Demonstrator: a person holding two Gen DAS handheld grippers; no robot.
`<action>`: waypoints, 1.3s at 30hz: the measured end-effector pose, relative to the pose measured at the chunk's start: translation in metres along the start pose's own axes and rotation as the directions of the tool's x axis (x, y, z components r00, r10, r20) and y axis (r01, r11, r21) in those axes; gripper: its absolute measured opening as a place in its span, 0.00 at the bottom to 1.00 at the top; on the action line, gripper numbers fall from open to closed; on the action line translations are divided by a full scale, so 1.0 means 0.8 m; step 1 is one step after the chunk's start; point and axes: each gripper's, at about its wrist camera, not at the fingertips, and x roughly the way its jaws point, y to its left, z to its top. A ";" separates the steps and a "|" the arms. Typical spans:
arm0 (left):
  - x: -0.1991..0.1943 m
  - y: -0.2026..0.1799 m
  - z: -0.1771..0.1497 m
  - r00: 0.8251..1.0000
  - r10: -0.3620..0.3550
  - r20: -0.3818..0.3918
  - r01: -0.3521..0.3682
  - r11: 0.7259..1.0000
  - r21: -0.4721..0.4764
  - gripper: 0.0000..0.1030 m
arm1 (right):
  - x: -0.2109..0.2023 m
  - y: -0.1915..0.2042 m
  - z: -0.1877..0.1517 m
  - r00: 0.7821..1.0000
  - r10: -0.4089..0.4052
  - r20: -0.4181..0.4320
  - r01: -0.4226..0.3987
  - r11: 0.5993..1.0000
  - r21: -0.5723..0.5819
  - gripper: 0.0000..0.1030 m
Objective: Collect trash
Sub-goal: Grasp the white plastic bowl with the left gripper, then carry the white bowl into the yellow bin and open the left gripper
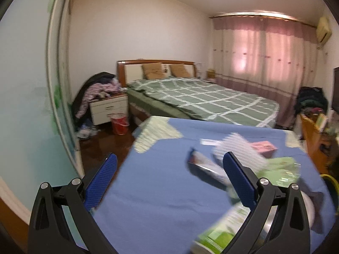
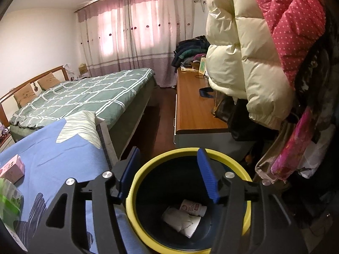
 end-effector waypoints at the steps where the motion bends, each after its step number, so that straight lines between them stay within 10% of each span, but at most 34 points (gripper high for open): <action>1: -0.012 -0.006 -0.002 0.999 -0.033 -0.006 0.033 0.999 -0.001 0.95 | 0.000 0.000 0.000 1.000 0.004 0.000 -0.004 1.000 0.000 0.54; 13: -0.078 -0.118 -0.067 0.931 -0.321 -0.176 0.333 0.942 0.047 0.95 | -0.003 -0.002 0.000 0.999 0.040 0.009 -0.040 0.999 0.008 0.56; 39: 0.003 -0.173 -0.076 0.914 -0.321 -0.249 0.352 0.932 0.091 0.87 | -0.002 0.000 0.001 0.997 0.082 0.009 -0.082 0.996 0.017 0.56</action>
